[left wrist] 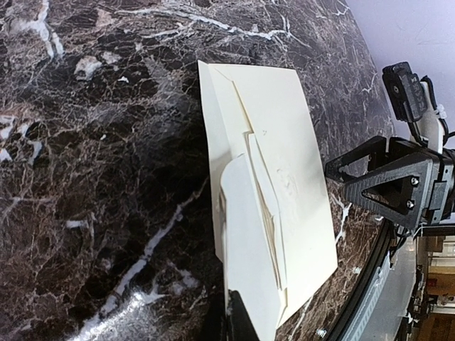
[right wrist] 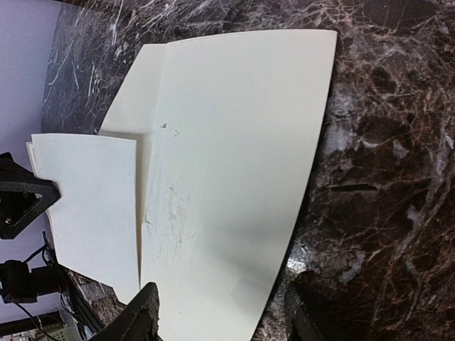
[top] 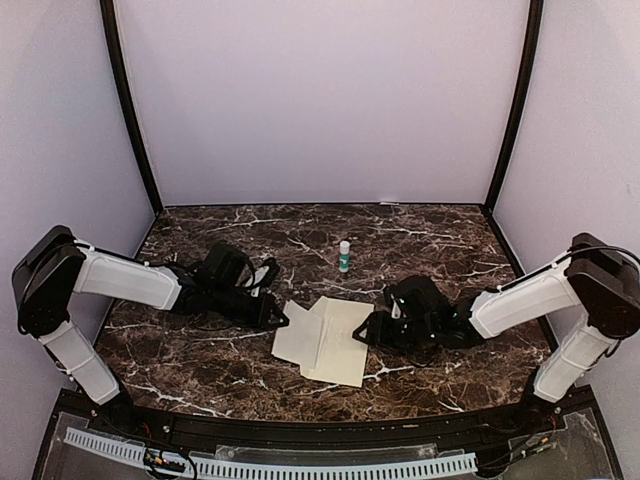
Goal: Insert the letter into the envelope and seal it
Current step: Place the letter in the envelope.
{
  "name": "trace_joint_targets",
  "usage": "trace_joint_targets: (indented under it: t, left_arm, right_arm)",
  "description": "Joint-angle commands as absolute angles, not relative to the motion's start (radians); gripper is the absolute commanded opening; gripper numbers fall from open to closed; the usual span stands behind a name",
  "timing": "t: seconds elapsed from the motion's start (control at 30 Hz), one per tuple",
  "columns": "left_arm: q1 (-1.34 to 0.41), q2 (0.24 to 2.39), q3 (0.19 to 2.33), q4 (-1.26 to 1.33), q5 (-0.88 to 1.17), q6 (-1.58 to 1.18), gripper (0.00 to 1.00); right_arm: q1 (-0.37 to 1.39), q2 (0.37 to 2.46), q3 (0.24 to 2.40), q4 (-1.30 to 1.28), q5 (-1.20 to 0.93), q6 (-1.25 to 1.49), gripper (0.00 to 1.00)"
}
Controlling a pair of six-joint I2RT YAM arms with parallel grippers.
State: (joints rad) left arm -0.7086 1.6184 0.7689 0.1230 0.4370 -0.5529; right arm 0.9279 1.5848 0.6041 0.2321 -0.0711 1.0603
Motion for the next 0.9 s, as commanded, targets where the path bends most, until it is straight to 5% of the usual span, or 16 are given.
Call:
trace_joint_targets:
  t: [0.0,0.87]
  left_arm:
    - [-0.703,1.63,0.753,0.131,0.424,-0.537,0.0]
    - [-0.703,1.662,0.689,0.272,0.453,-0.639,0.0]
  right_arm:
    - [0.934,1.616,0.636,0.261,-0.075,1.077,0.56]
    - [0.956,1.694,0.668,0.309,-0.104,1.098,0.48]
